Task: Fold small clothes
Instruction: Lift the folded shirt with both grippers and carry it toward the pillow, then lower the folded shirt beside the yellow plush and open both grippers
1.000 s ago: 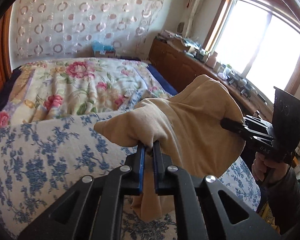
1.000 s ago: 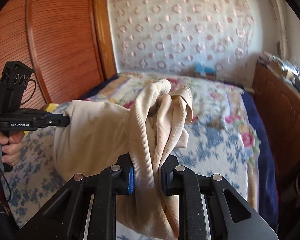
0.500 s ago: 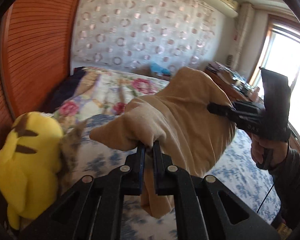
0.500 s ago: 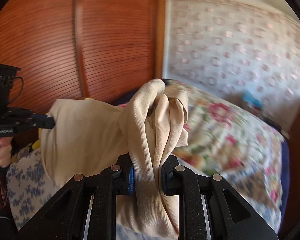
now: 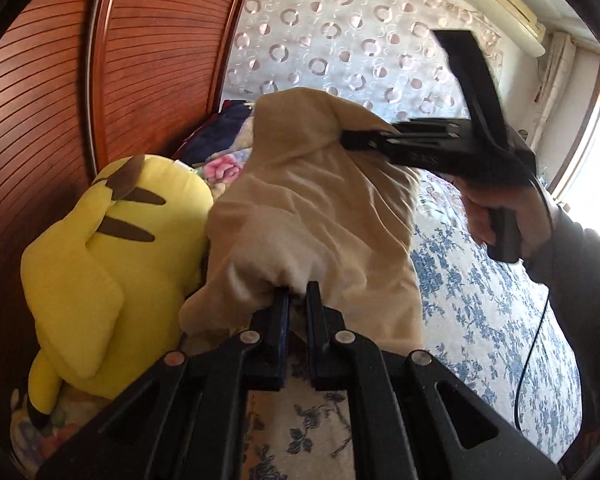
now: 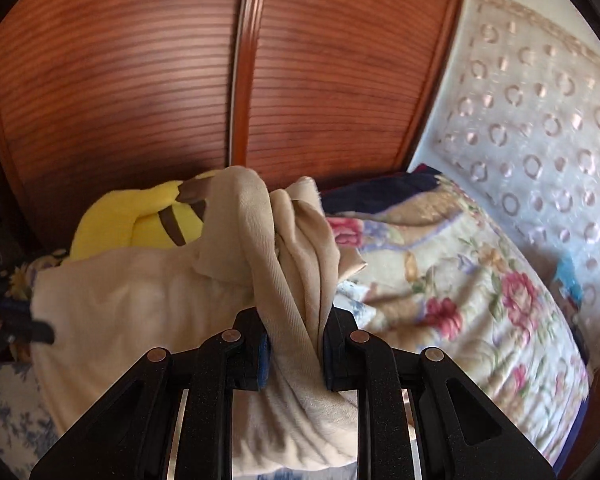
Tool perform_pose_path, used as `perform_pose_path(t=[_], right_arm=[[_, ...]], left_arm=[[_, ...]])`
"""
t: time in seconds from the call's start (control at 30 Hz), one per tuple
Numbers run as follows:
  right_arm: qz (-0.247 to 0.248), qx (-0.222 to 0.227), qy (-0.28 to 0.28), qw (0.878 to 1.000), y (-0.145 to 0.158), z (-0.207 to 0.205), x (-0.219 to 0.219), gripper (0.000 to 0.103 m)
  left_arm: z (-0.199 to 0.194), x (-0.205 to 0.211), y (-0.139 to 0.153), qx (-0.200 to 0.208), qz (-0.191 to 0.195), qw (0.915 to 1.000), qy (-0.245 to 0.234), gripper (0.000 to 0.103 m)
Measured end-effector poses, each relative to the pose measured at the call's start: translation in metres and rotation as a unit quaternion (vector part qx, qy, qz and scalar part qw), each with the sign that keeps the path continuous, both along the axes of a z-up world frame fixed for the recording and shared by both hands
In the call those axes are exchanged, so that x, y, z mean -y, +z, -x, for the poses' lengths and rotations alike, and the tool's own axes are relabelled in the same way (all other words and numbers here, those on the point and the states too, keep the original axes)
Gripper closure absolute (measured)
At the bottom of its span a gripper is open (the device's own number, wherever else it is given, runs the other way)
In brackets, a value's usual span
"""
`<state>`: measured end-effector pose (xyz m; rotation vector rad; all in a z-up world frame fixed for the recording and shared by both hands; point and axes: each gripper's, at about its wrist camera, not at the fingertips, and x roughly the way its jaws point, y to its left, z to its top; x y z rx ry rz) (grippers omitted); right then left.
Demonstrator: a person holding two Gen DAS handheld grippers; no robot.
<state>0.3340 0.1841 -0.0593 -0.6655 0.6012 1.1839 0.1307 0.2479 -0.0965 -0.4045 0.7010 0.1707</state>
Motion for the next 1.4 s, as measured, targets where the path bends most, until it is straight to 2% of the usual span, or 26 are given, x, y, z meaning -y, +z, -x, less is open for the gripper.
perform_pose_path(t=[0.13,0.2,0.3,0.33,0.37,0.5,0.63,0.73,0.93,1.1,1.3,1.4], right_arm=[[0.008,-0.026,0.006,1.000,-0.012,-0.008,-0.019,0.086],[0.014,-0.032,-0.013,0.999,-0.016,-0.015,-0.020,0.083],[-0.004,-0.039,-0.061,0.997,-0.014,-0.030,-0.009,0.067],[-0.020,-0.035,-0.085,0.996,-0.009,-0.038,0.000,0.056],[-0.030,-0.037,-0.099,0.994,-0.005,-0.043,0.008,0.052],[-0.034,-0.058,-0.124,0.990,-0.001,-0.055,0.034,0.051],[-0.028,-0.091,-0.142,0.985,-0.017,-0.057,0.055,0.051],[-0.030,-0.095,-0.160,0.982,-0.027,-0.053,0.070,0.051],[-0.072,-0.104,-0.183,0.975,-0.009,-0.020,0.122,0.051],[-0.100,-0.086,-0.207,0.969,0.019,0.025,0.181,0.051],[-0.122,-0.070,-0.243,0.960,0.047,0.081,0.251,0.051],[-0.135,-0.058,-0.268,0.952,0.058,0.105,0.284,0.046]], left_arm=[[0.000,-0.002,-0.004,-0.009,-0.011,0.9999,0.000,0.098],[0.001,-0.001,-0.003,-0.011,-0.015,0.9998,0.001,0.098],[0.000,-0.003,-0.004,-0.018,-0.016,0.9997,0.004,0.098],[-0.001,-0.003,-0.005,-0.023,-0.019,0.9995,0.006,0.098],[-0.002,-0.004,-0.006,-0.026,-0.020,0.9994,0.007,0.098],[0.000,-0.005,-0.006,-0.033,-0.017,0.9993,0.006,0.098],[0.008,-0.001,0.004,-0.029,-0.034,0.9990,0.008,0.098],[0.014,0.004,0.015,-0.022,-0.049,0.9986,0.005,0.098],[0.023,0.033,0.039,-0.006,-0.090,0.9959,-0.008,0.098],[0.027,0.066,0.057,0.011,-0.109,0.9935,-0.028,0.098],[0.035,0.116,0.077,0.029,-0.121,0.9904,-0.060,0.097],[0.039,0.141,0.086,0.041,-0.120,0.9882,-0.085,0.097]])
